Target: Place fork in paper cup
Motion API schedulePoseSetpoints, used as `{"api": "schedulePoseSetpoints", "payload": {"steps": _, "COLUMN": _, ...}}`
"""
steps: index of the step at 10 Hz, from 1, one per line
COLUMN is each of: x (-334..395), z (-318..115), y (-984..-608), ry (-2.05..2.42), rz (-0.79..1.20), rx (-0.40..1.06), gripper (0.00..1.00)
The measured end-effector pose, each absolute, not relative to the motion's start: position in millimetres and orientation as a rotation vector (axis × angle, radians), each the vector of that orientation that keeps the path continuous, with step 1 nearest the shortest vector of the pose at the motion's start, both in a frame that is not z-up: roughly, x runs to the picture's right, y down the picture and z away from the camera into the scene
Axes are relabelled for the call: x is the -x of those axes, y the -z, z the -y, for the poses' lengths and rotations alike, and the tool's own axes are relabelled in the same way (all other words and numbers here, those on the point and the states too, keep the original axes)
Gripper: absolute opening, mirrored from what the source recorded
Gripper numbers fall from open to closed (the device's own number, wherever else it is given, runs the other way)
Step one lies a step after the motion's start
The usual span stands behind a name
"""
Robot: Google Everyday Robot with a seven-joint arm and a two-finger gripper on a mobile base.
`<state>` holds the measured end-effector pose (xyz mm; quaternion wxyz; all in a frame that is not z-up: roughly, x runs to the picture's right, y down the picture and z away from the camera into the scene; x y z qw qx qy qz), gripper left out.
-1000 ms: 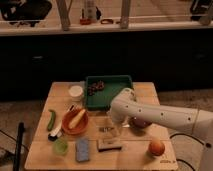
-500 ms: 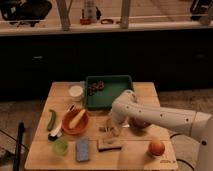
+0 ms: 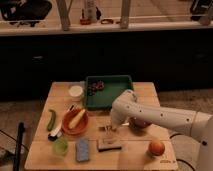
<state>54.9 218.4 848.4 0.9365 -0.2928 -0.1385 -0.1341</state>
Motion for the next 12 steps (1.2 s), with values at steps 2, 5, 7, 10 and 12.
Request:
{"api": "schedulePoseSetpoints", "payload": {"steps": 2, "x": -55, "z": -223, "y": -853, "ry": 0.269, "rz": 0.285, "rx": 0.609, "gripper": 0.0}}
{"api": "schedulePoseSetpoints", "payload": {"steps": 5, "x": -54, "z": -221, "y": -851, "ry": 0.273, "rz": 0.285, "rx": 0.605, "gripper": 0.0}}
{"api": "schedulePoseSetpoints", "payload": {"steps": 7, "x": -52, "z": -219, "y": -845, "ry": 0.286, "rz": 0.302, "rx": 0.606, "gripper": 0.0}}
{"api": "schedulePoseSetpoints", "payload": {"steps": 10, "x": -38, "z": -191, "y": -814, "ry": 0.324, "rz": 0.36, "rx": 0.578, "gripper": 0.0}}
{"api": "schedulePoseSetpoints", "payload": {"steps": 12, "x": -33, "z": -179, "y": -798, "ry": 0.346, "rz": 0.385, "rx": 0.566, "gripper": 0.0}}
